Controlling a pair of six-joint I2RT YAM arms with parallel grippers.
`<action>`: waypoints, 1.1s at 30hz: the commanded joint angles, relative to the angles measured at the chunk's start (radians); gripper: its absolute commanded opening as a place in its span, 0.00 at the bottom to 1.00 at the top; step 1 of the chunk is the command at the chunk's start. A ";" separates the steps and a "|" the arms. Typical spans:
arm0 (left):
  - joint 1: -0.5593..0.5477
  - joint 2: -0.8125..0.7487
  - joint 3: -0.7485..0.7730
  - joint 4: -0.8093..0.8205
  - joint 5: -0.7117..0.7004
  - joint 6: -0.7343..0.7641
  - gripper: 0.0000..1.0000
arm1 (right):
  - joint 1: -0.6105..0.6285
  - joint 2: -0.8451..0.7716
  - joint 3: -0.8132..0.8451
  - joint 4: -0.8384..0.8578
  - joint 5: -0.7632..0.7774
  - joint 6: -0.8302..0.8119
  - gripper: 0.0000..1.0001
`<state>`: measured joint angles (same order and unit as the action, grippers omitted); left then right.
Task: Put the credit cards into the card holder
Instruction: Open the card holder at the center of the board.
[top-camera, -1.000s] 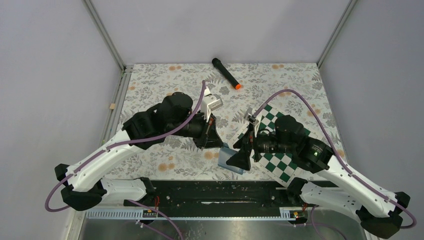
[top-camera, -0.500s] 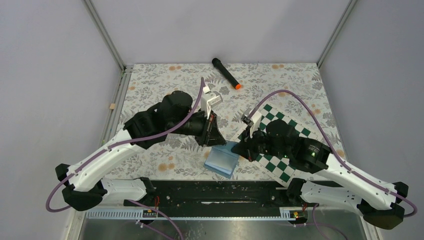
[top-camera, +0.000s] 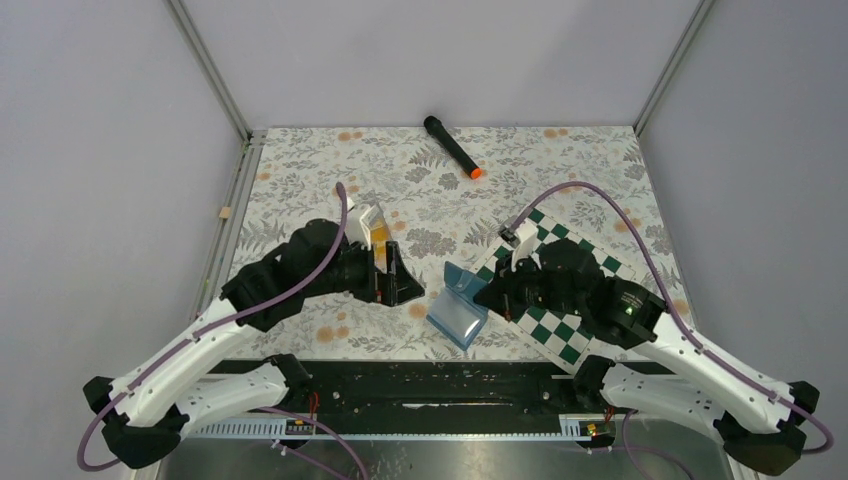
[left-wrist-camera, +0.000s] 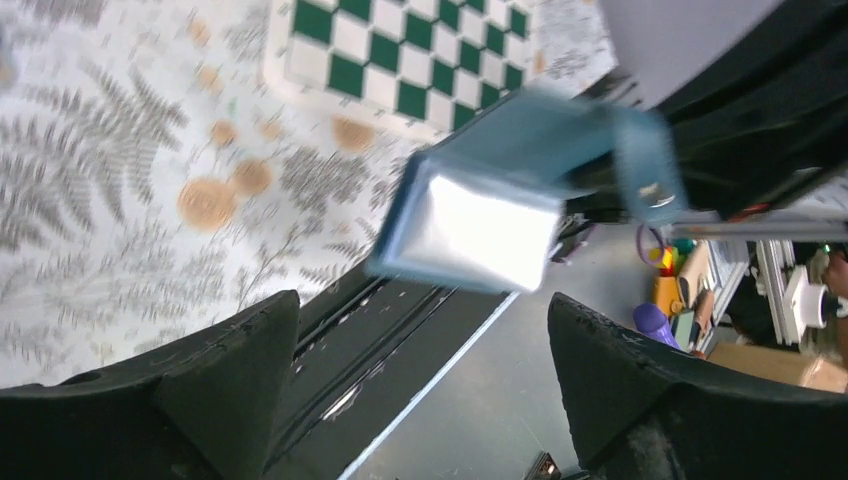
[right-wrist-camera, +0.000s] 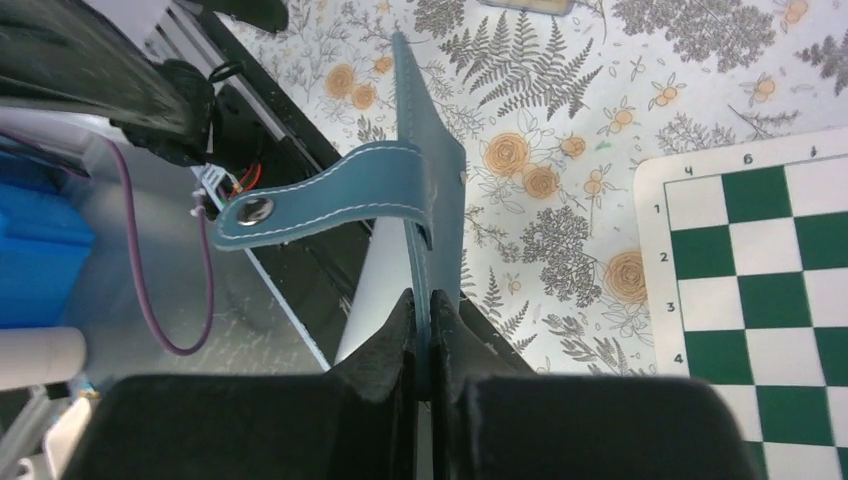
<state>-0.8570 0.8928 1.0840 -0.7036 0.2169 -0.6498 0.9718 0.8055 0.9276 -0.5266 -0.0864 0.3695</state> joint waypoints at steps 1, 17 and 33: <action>0.040 -0.047 -0.145 0.036 -0.040 -0.129 0.92 | -0.155 -0.029 -0.068 0.093 -0.289 0.076 0.00; 0.036 0.059 -0.366 0.262 0.144 -0.217 0.70 | -0.229 -0.004 -0.171 0.191 -0.617 0.147 0.00; -0.030 0.051 -0.315 0.210 0.100 -0.217 0.48 | -0.228 0.034 -0.174 0.177 -0.580 0.146 0.00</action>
<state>-0.8822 0.9752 0.7139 -0.4965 0.3359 -0.8654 0.7494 0.8345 0.7521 -0.3820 -0.6651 0.5186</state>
